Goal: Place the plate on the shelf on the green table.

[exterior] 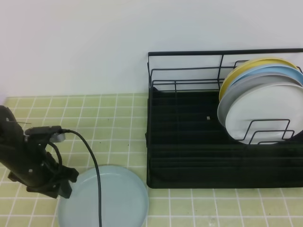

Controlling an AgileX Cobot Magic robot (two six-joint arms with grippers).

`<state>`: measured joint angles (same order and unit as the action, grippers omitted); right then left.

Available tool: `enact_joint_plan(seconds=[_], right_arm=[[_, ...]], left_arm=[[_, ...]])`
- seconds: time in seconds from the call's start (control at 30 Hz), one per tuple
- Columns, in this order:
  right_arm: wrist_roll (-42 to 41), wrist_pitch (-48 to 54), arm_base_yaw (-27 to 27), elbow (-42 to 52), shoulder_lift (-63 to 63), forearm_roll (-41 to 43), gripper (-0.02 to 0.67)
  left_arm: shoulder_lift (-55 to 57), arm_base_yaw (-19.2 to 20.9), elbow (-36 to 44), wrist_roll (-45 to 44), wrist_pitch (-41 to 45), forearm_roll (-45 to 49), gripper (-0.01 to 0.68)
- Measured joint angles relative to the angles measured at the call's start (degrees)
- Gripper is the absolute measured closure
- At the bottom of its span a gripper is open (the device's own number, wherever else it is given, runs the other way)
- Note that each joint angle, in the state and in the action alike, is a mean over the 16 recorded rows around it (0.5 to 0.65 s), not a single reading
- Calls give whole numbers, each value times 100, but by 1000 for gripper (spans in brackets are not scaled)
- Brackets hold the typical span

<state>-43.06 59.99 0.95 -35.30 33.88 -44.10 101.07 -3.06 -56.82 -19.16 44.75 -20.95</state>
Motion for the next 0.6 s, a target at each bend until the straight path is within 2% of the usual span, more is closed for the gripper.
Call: enact_joint_plan(seconds=[0.2, 0.6], right_arm=[[0, 7, 0, -2, 0, -33, 651], [0, 8, 0, -2, -1, -49, 651]], left_arm=[[262, 4, -50, -84, -26, -176, 462], [520, 9, -432, -43, 342, -168, 624]])
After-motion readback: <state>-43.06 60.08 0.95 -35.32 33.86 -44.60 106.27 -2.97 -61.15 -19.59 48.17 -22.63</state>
